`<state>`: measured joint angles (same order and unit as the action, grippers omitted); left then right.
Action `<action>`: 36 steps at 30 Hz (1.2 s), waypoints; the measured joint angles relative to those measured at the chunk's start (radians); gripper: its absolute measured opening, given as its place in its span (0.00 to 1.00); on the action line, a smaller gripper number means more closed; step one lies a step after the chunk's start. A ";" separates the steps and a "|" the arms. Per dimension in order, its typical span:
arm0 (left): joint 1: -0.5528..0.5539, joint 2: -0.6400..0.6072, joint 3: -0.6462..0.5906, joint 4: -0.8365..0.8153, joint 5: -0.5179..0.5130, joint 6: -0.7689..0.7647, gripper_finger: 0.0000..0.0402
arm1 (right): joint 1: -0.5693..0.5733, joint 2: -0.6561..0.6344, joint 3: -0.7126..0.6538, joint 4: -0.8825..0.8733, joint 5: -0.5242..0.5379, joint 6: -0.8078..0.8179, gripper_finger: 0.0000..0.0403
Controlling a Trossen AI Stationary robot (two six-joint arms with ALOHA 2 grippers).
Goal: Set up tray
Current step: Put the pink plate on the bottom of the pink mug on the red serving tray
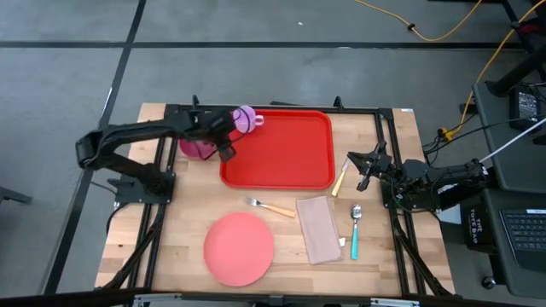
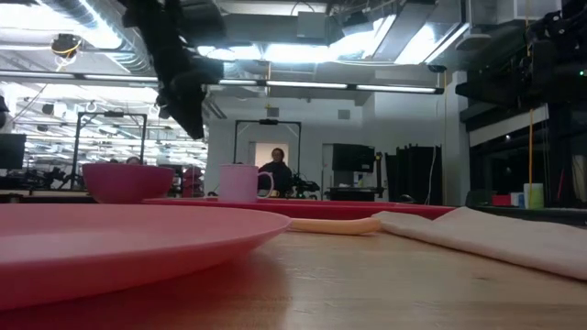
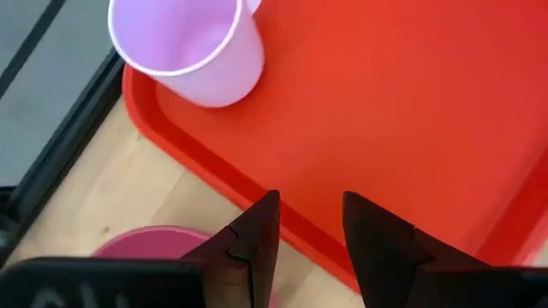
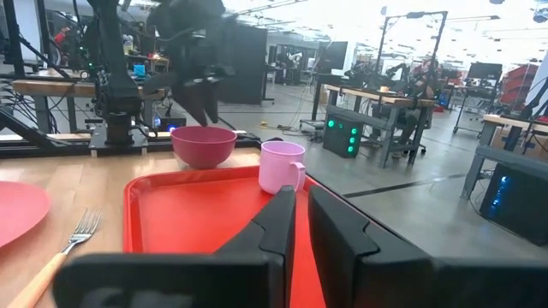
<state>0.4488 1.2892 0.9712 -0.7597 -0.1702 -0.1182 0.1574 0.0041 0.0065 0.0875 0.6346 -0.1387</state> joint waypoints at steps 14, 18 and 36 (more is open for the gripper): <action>-0.164 -0.071 -0.249 0.480 -0.103 0.012 0.30 | 0.000 0.000 0.000 0.000 0.000 -0.023 0.10; -0.239 -0.071 -0.262 0.518 -0.187 -0.027 0.30 | 0.000 0.000 0.000 0.000 0.000 -0.024 0.10; -0.437 -0.071 -0.262 0.462 -0.024 -0.153 0.30 | 0.000 0.000 0.000 0.000 0.000 -0.022 0.10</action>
<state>0.0113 1.2186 0.7094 -0.2977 -0.1938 -0.2712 0.1573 0.0040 0.0067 0.0872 0.6350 -0.1612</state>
